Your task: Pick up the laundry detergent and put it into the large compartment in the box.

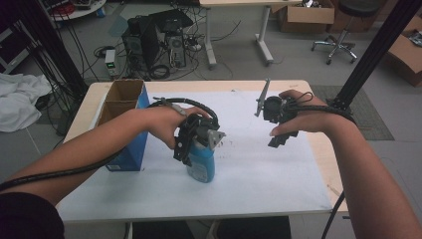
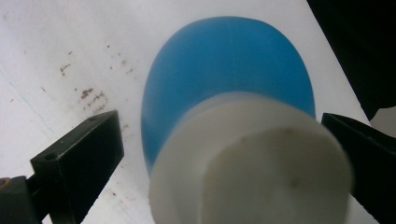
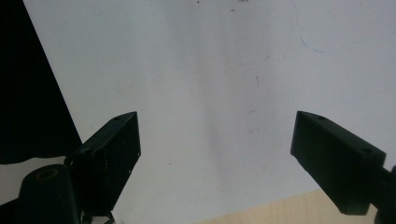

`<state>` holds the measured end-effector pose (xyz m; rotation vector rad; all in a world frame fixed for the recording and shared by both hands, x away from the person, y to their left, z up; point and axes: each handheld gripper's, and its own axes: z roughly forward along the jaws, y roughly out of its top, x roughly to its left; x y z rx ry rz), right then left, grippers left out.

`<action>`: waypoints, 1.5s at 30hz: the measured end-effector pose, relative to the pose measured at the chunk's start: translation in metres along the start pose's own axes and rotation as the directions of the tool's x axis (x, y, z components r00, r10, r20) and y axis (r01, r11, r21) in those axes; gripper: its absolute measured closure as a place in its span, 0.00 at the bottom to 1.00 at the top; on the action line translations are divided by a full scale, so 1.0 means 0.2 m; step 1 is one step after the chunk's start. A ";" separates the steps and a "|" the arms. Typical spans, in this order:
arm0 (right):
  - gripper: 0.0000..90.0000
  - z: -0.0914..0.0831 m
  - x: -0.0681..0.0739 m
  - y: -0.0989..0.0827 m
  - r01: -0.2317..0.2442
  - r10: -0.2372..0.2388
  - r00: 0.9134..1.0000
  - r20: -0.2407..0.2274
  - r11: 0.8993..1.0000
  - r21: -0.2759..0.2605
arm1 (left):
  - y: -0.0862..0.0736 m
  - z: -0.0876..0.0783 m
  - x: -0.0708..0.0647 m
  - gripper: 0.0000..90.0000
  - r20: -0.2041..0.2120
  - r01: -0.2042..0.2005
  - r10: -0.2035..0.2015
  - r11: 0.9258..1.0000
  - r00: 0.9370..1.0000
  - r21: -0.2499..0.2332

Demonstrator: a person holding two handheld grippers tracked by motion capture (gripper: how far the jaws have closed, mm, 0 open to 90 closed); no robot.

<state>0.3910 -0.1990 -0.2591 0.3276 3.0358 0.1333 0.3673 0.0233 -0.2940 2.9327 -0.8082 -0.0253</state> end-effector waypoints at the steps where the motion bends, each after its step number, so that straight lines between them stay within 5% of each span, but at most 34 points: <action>1: 0.18 0.00 0.00 0.00 -0.001 0.001 1.000 0.000 1.000 0.000 | 0.00 0.00 0.00 0.03 -0.002 -0.004 0.004 1.000 1.000 -0.004; 9: 0.18 0.00 0.00 0.00 -0.002 0.002 1.000 0.001 1.000 0.004 | 0.02 0.00 0.00 0.14 0.008 -0.015 0.015 1.000 1.000 0.003; 22: 0.18 0.01 0.00 0.00 -0.004 0.004 1.000 0.001 1.000 0.004 | 0.04 0.01 0.00 0.20 0.014 -0.040 0.039 0.998 0.999 0.048; 45: 0.18 0.04 -0.01 -0.02 -0.015 0.015 1.000 -0.003 1.000 0.002 | 0.05 0.02 0.00 0.35 0.020 -0.051 0.050 0.997 0.999 0.057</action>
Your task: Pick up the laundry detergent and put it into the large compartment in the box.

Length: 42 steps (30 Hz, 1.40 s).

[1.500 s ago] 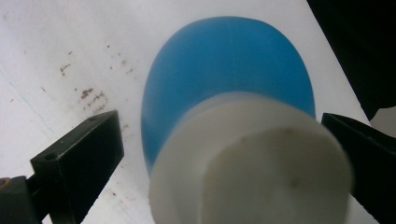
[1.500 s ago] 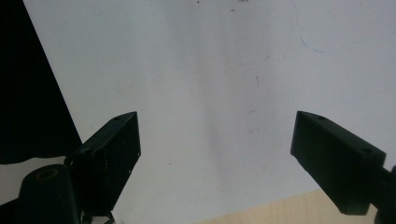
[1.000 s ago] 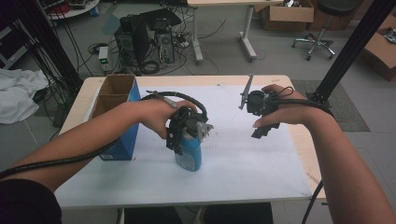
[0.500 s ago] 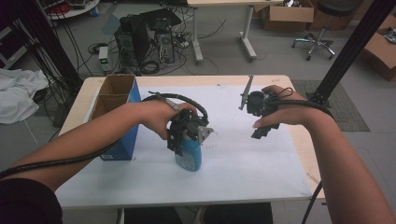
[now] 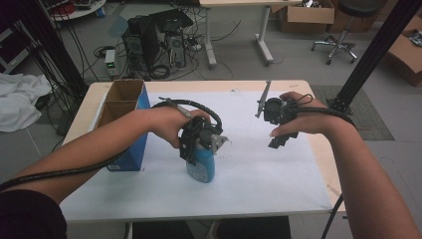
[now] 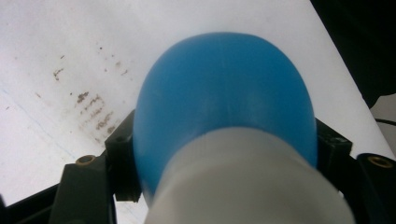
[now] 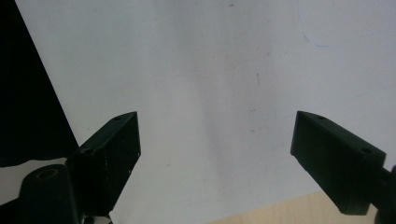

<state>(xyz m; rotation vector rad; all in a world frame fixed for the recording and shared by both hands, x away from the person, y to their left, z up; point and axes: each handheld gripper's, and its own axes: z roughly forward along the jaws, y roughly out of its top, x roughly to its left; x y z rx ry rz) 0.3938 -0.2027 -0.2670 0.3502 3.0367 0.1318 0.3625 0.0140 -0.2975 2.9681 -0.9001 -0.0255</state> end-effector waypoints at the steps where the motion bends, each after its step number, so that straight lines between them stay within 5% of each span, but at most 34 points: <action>1: 0.18 0.00 0.00 0.00 -0.001 0.001 1.000 -0.001 1.000 0.001 | 0.00 0.00 0.00 0.36 0.000 -0.002 0.002 1.000 1.000 0.001; 11: 0.18 0.01 -0.01 0.01 0.000 0.000 1.000 -0.004 1.000 0.004 | 0.00 0.00 0.00 0.42 -0.007 -0.009 0.009 1.000 1.000 0.021; 18: 0.18 0.02 -0.01 0.01 0.006 -0.006 1.000 -0.005 1.000 0.006 | 0.02 0.00 0.00 0.43 -0.028 0.048 -0.047 0.998 0.999 0.040; 26: 0.18 0.02 0.00 0.02 0.008 -0.008 1.000 -0.010 1.000 -0.002 | 0.01 0.00 0.00 0.44 -0.044 0.065 -0.064 0.997 0.997 0.031; 31: 0.18 0.02 0.00 0.02 0.011 -0.011 1.000 -0.008 1.000 -0.008 | -0.01 -0.02 0.01 0.44 -0.031 0.132 -0.131 0.991 0.991 0.023; 36: 0.18 0.01 0.02 0.01 0.022 -0.022 1.000 -0.006 1.000 -0.002 | -0.03 -0.06 0.02 0.44 0.000 0.228 -0.228 0.974 0.974 0.022; 39: 0.18 0.01 0.02 0.01 0.031 -0.031 1.000 -0.006 1.000 -0.002 | -0.03 -0.13 0.01 0.44 -0.021 0.306 -0.305 0.952 0.952 0.025; 40: 0.18 0.01 0.02 0.01 0.031 -0.031 1.000 -0.006 1.000 -0.002 | -0.03 -0.13 0.01 0.44 -0.021 0.306 -0.305 0.952 0.952 0.025; 42: 0.18 0.01 0.03 0.01 0.036 -0.036 0.999 -0.003 0.999 -0.003 | -0.04 -0.17 0.00 0.44 -0.029 0.360 -0.360 0.933 0.933 0.023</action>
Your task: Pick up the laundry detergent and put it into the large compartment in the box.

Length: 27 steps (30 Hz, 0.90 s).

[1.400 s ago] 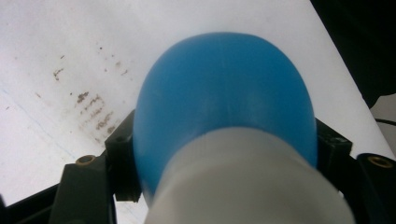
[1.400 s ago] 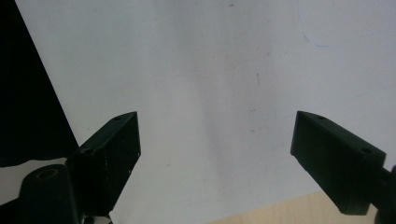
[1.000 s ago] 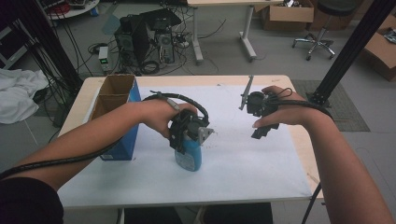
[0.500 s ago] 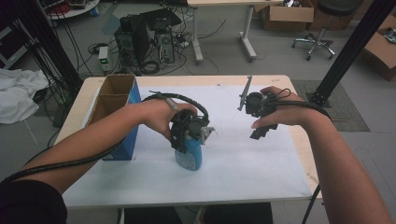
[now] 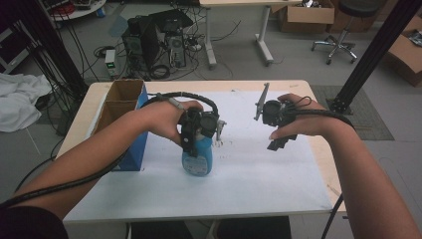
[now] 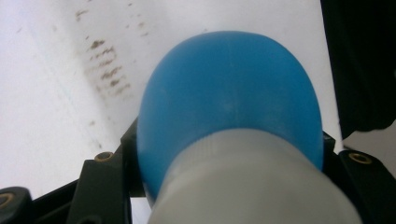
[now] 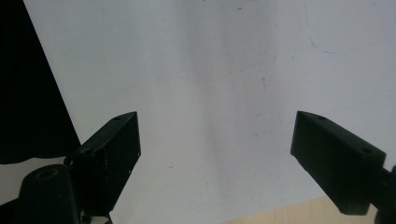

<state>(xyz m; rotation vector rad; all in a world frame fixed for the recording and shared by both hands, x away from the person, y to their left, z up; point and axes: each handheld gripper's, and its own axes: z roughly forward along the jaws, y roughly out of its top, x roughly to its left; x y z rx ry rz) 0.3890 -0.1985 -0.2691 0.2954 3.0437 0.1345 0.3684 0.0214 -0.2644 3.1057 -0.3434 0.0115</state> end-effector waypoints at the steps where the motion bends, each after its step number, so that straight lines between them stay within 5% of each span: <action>1: 0.18 0.00 0.00 0.00 0.006 -0.006 1.000 -0.001 1.000 -0.002 | 0.00 -0.01 0.00 0.44 -0.003 0.016 -0.016 1.000 1.000 -0.010; 6: 0.18 0.01 0.02 0.01 0.023 -0.023 1.000 0.002 1.000 -0.010 | -0.03 -0.09 -0.01 0.44 0.011 0.158 -0.158 0.987 0.987 -0.009; 11: 0.18 0.00 0.04 0.02 0.049 -0.049 0.999 0.002 0.999 -0.013 | -0.07 -0.16 -0.03 0.44 0.016 0.272 -0.273 0.962 0.962 0.018; 13: 0.18 0.00 0.05 0.03 0.057 -0.057 0.998 0.002 0.998 -0.015 | -0.09 -0.19 -0.03 0.43 0.021 0.329 -0.330 0.944 0.944 0.021; 15: 0.18 0.00 0.06 0.03 0.065 -0.065 0.998 0.005 0.998 -0.012 | -0.12 -0.22 -0.03 0.44 0.027 0.387 -0.387 0.922 0.922 0.004; 17: 0.18 0.00 0.07 0.04 0.074 -0.074 0.997 0.007 0.997 -0.012 | -0.15 -0.26 -0.02 0.44 0.029 0.452 -0.451 0.892 0.892 -0.007; 19: 0.18 -0.01 0.07 0.04 0.088 -0.087 0.996 0.009 0.996 -0.014 | -0.18 -0.28 -0.01 0.44 0.028 0.490 -0.490 0.871 0.871 -0.018; 20: 0.18 -0.01 0.08 0.05 0.097 -0.097 0.995 0.011 0.995 -0.013 | -0.21 -0.31 -0.01 0.43 0.026 0.525 -0.524 0.851 0.851 -0.024; 21: 0.18 -0.01 0.09 0.05 0.095 -0.095 0.995 0.010 0.995 -0.010 | -0.21 -0.31 -0.01 0.44 0.026 0.525 -0.524 0.851 0.851 -0.024; 25: 0.18 -0.01 0.10 0.06 0.105 -0.105 0.994 0.012 0.994 -0.011 | -0.25 -0.35 0.01 0.44 0.040 0.606 -0.605 0.794 0.795 -0.039; 27: 0.18 0.00 0.10 0.07 0.113 -0.113 0.994 0.013 0.994 -0.010 | -0.28 -0.37 0.02 0.44 0.056 0.648 -0.646 0.761 0.761 -0.039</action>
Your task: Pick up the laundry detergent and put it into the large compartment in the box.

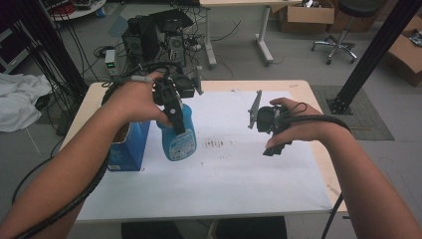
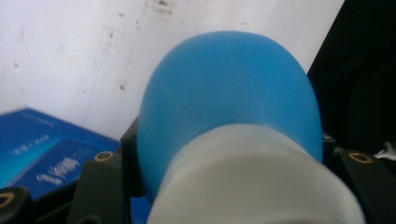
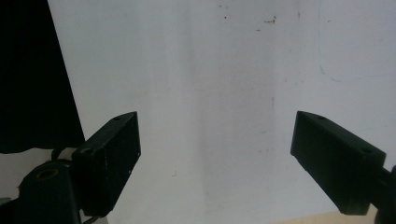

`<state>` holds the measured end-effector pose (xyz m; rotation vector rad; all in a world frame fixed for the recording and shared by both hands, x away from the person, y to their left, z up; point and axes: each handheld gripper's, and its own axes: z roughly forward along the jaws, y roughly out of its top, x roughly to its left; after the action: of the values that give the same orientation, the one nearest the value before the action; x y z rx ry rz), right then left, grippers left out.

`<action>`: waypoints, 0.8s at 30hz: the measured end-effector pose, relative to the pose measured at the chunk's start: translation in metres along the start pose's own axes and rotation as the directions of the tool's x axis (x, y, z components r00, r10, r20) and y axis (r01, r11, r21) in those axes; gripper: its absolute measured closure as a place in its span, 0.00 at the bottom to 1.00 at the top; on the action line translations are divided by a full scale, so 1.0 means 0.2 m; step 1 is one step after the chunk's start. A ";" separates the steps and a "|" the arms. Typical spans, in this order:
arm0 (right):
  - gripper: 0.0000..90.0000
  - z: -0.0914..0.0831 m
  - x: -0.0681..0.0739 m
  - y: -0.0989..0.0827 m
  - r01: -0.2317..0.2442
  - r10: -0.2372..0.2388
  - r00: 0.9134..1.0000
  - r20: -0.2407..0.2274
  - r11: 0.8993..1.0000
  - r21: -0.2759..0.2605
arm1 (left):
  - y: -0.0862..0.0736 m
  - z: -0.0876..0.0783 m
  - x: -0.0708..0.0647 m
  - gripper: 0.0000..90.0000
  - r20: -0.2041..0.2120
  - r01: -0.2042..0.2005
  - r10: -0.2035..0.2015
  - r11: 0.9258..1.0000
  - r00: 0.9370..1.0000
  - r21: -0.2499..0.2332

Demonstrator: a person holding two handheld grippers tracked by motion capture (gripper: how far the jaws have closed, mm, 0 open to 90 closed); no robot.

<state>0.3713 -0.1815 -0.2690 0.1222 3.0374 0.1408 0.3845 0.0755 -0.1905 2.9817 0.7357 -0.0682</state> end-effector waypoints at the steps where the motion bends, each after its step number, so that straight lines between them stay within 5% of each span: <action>1: 0.18 0.00 0.00 0.00 0.005 -0.005 1.000 0.000 1.000 0.005 | 0.00 -0.01 0.01 0.44 0.003 0.026 -0.026 1.000 1.000 -0.003; 6: 0.18 0.01 0.02 0.03 0.030 -0.030 1.000 -0.006 1.000 0.005 | -0.02 -0.11 0.04 0.43 -0.013 0.136 -0.137 0.990 0.991 -0.036; 9: 0.18 0.02 0.02 0.04 0.040 -0.040 0.999 -0.008 0.999 0.005 | -0.06 -0.21 0.08 0.43 -0.003 0.214 -0.216 0.972 0.976 -0.101; 13: 0.18 0.02 0.02 0.05 0.053 -0.053 0.999 -0.010 0.999 0.006 | -0.10 -0.29 0.12 0.44 0.030 0.302 -0.301 0.943 0.953 -0.142; 16: 0.18 0.03 0.02 0.06 0.061 -0.061 0.998 -0.013 0.998 0.004 | -0.11 -0.33 0.14 0.44 0.017 0.340 -0.341 0.930 0.940 -0.140; 20: 0.18 0.03 0.01 0.07 0.075 -0.075 0.997 -0.016 0.997 0.001 | -0.14 -0.39 0.16 0.44 -0.010 0.401 -0.406 0.906 0.914 -0.135; 21: 0.18 0.03 0.01 0.08 0.079 -0.079 0.997 -0.016 0.997 0.000 | -0.16 -0.42 0.17 0.44 -0.020 0.435 -0.441 0.891 0.897 -0.131; 22: 0.18 0.03 0.01 0.08 0.079 -0.079 0.997 -0.016 0.997 0.000 | -0.16 -0.42 0.17 0.44 -0.020 0.435 -0.441 0.891 0.897 -0.131; 23: 0.18 0.03 0.01 0.09 0.085 -0.085 0.996 -0.017 0.996 -0.002 | -0.18 -0.45 0.19 0.44 -0.024 0.463 -0.470 0.876 0.882 -0.138; 24: 0.18 0.03 0.01 0.09 0.085 -0.085 0.996 -0.017 0.996 -0.002 | -0.18 -0.45 0.19 0.44 -0.024 0.463 -0.470 0.876 0.882 -0.138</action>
<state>0.3723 -0.1635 -0.2743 -0.0083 3.0528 0.1375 0.4033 0.1312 -0.1058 2.6258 1.3962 0.0393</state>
